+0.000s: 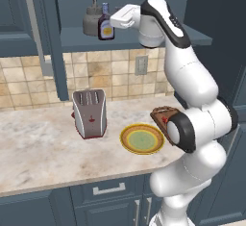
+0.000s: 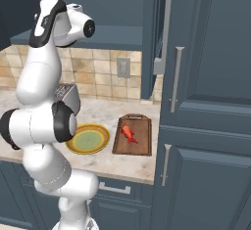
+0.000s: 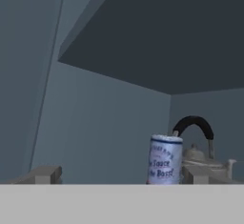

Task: Pick the fish from the plate and place it on the cutting board. Then pick the condiment bottle from the cabinet and place it next to the cutting board.

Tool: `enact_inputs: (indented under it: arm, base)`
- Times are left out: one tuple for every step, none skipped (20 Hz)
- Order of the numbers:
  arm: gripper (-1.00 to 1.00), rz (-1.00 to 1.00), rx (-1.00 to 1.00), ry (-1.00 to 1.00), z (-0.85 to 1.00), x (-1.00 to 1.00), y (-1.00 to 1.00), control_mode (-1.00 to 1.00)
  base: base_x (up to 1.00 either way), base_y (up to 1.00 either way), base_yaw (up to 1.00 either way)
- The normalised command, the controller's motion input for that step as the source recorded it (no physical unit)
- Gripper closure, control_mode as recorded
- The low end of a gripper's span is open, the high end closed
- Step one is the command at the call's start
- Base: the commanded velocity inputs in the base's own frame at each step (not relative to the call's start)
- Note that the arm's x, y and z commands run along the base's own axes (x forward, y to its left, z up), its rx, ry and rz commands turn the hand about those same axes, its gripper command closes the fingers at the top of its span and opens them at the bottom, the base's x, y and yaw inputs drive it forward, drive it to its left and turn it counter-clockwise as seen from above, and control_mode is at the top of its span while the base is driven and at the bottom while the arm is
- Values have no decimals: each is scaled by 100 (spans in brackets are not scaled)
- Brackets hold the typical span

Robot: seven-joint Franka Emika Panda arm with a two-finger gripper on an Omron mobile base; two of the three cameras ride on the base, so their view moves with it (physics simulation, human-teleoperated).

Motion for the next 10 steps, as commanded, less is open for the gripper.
enact_inputs:
  arm:
    - [-100, 0, 0, 0, 0, 6, 3, -100]
    - [-100, 0, 0, 0, 0, 8, 3, -100]
    - [-100, 0, 0, 1, 0, 8, 5, -100]
    - [-100, 0, 0, 1, 0, 8, 5, -100]
    - [-100, 0, 0, 1, 0, 8, 7, -100]
    - [-100, 0, 0, 2, 0, 8, 8, -100]
    - [-100, 0, 0, 2, 0, 7, 9, -100]
    - [-100, 0, 0, 2, 0, 8, 10, -100]
    - [-100, 0, 0, 2, 0, 8, 9, -100]
    - [-100, 0, 0, 2, 0, 9, 8, -100]
  base:
    - [0, 0, 0]
    - [0, 0, 0]
    - [0, 0, 0]
    - [0, 0, 0]
    - [0, 0, 0]
    - [0, 0, 0]
    - [0, 0, 0]
    - [0, 0, 0]
    - [0, 0, 0]
    - [0, 0, 0]
